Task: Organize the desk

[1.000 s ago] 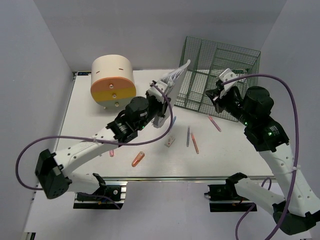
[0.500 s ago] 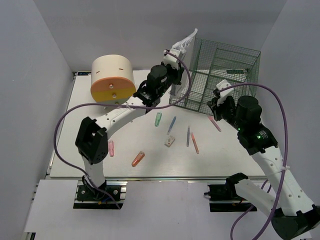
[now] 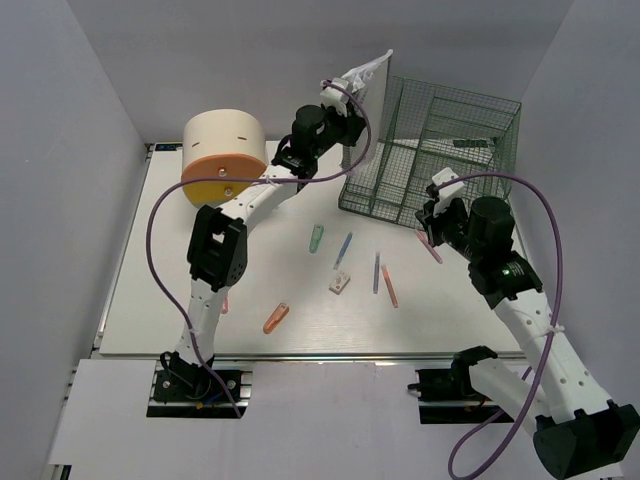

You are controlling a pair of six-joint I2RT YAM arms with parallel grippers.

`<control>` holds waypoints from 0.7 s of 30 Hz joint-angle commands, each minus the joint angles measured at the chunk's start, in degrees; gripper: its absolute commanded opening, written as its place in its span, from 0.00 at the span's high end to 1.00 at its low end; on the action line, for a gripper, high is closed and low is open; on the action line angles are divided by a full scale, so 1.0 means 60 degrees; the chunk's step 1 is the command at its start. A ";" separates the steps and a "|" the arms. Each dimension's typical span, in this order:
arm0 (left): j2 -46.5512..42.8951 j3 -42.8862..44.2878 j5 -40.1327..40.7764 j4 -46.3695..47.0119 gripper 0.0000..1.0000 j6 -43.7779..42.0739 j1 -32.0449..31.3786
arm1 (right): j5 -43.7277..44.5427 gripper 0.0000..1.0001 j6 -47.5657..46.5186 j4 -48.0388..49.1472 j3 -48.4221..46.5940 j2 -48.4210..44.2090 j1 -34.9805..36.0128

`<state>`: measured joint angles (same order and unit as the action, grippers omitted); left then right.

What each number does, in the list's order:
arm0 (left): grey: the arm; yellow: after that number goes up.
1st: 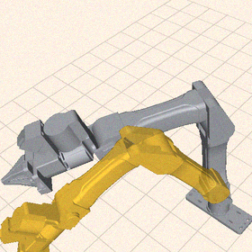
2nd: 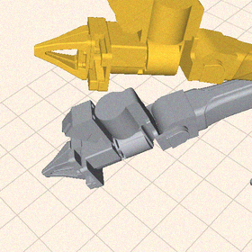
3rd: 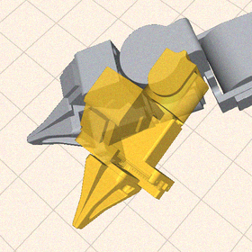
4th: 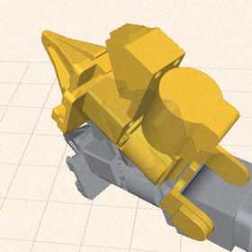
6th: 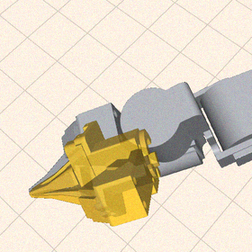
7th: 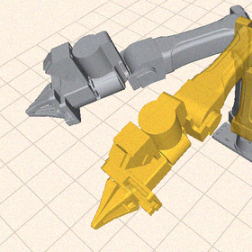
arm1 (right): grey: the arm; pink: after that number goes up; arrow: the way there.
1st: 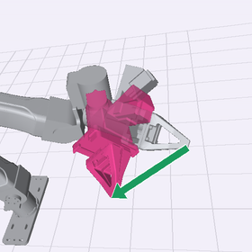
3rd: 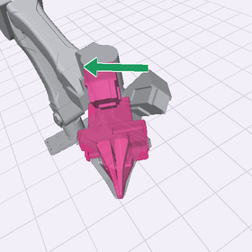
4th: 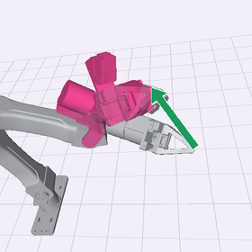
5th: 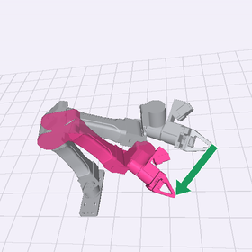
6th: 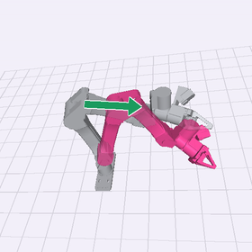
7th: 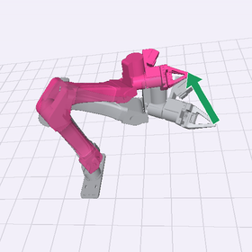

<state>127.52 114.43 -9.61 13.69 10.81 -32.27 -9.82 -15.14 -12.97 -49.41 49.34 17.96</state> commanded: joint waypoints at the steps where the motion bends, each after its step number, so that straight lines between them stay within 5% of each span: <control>1: -0.0293 0.0923 -0.1284 0.1363 1.00 0.0629 0.0163 | -0.0340 1.00 0.0120 0.0887 0.0192 0.0053 -0.0194; 21: 0.2315 0.1948 -0.0494 0.4265 1.00 0.0470 0.0252 | -0.0882 1.00 -0.0099 0.1371 0.1262 -0.0035 -0.0195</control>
<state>144.22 121.69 -13.72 28.56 14.39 -30.89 -13.82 -15.42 -8.36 -42.09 49.98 16.84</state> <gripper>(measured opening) 0.244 0.018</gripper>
